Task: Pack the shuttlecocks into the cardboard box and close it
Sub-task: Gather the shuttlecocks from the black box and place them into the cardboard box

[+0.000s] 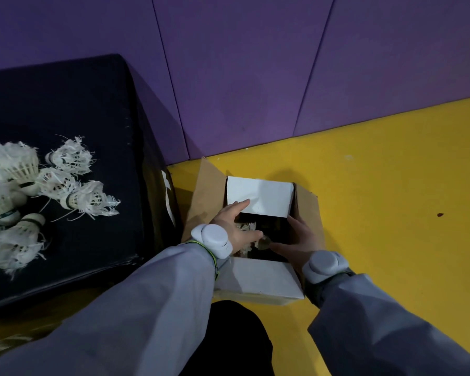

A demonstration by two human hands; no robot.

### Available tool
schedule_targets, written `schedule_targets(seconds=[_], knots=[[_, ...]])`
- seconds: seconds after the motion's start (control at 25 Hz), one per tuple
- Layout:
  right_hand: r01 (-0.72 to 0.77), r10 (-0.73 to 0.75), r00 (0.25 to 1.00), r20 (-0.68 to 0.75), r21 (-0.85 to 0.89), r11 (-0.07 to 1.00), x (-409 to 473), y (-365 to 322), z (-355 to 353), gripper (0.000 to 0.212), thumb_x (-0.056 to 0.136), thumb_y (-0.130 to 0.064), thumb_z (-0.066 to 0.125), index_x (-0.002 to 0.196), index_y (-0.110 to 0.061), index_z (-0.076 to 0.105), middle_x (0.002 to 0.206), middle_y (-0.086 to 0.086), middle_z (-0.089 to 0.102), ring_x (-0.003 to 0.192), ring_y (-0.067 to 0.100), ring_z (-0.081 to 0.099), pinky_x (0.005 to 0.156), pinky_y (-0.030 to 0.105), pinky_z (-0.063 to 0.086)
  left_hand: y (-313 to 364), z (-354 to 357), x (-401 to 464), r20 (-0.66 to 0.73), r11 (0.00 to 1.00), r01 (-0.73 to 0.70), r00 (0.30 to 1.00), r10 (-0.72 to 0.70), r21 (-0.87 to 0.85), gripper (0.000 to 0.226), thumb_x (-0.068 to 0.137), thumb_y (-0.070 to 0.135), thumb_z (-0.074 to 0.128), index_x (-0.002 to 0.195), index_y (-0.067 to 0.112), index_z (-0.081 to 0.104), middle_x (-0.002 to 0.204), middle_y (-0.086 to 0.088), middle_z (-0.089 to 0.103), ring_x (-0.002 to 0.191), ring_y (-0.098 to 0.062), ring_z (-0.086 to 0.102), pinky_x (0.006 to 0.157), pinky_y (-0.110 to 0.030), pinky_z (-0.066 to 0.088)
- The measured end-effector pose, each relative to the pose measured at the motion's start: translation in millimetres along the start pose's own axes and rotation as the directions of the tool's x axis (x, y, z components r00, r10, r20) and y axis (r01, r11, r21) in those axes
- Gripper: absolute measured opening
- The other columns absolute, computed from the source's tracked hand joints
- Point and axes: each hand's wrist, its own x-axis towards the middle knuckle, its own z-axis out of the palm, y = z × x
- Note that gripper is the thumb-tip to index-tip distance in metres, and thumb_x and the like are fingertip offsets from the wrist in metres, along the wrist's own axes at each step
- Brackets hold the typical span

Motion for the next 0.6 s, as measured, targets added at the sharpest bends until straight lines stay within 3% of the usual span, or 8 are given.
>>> schedule_targets(seconds=[0.32, 0.6], knots=[[0.129, -0.13, 0.991, -0.034, -0.039, 0.991, -65, -57, -24, 0.086, 0.079, -0.02, 0.074, 0.15, -0.019, 0.025, 0.16, 0.001, 0.018, 0.148, 0.019, 0.019, 0.115, 0.033, 0.026, 33, -30, -59, -0.123, 0.998, -0.037, 0.992, 0.032, -0.041, 0.078, 0.078, 0.033, 0.073, 0.144, 0.035, 0.032, 0.155, 0.006, 0.031, 0.142, -0.017, 0.032, 0.106, -0.024, 0.032], [0.258, -0.259, 0.966, 0.001, -0.111, 0.96, -136, -125, -8, 0.086, 0.082, -0.027, 0.071, 0.15, -0.024, 0.02, 0.159, 0.003, 0.021, 0.146, 0.021, 0.025, 0.112, 0.032, 0.028, 45, -84, -143, -0.319, 0.99, -0.137, 0.938, 0.139, 0.029, 0.071, 0.08, 0.028, 0.069, 0.143, 0.03, 0.037, 0.151, -0.001, 0.037, 0.138, -0.02, 0.038, 0.112, -0.034, 0.035]])
